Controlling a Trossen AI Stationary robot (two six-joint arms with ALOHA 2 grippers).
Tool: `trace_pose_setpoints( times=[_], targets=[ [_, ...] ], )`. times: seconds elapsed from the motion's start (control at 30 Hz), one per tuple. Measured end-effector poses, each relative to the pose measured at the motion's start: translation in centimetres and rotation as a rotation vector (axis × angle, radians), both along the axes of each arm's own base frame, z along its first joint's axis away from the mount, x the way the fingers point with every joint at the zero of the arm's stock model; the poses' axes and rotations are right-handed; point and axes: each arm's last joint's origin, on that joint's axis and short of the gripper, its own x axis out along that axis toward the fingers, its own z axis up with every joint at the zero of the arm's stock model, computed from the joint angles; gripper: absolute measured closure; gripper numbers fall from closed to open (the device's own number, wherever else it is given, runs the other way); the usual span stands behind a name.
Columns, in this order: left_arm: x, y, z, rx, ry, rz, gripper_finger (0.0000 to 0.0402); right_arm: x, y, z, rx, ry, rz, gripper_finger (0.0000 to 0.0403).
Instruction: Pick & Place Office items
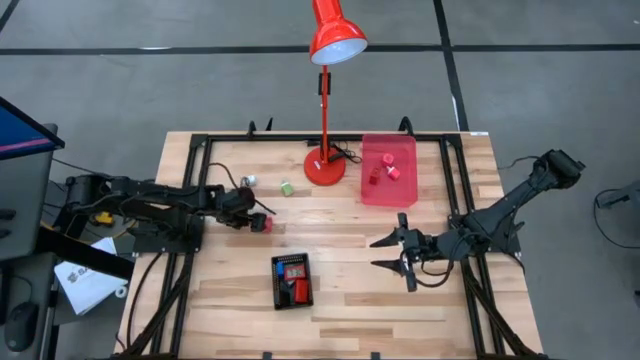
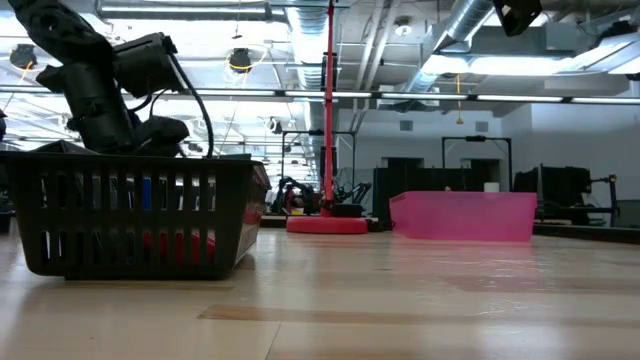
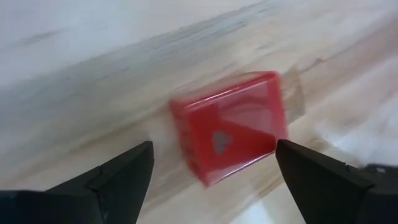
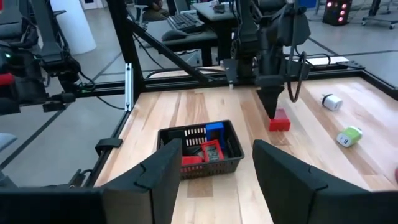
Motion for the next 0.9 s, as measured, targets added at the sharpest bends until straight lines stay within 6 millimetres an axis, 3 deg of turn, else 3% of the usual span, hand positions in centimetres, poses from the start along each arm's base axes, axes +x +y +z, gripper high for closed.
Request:
trace_pose_setpoints(
  times=[0.27,0.6,0.73,0.9],
  targets=[
    [0.2,-0.4,0.8,0.222,-0.034,-0.295,0.0069,0.1,0.0,0.4,0.022,-0.034,-0.001,0.0211],
    [0.9,-3.1,0.7,0.664,0.140,-0.812,0.0072,0.4,-0.4,0.5,0.082,-0.044,-0.033,0.0211],
    [1.8,-3.7,1.6,0.749,0.137,-0.890,0.0063,0.5,-0.7,0.5,0.112,-0.043,-0.042,0.0211],
    [2.0,-3.3,1.7,0.719,0.141,-0.886,0.0041,0.5,-0.6,0.5,0.129,-0.043,-0.044,0.0211]
  ],
)
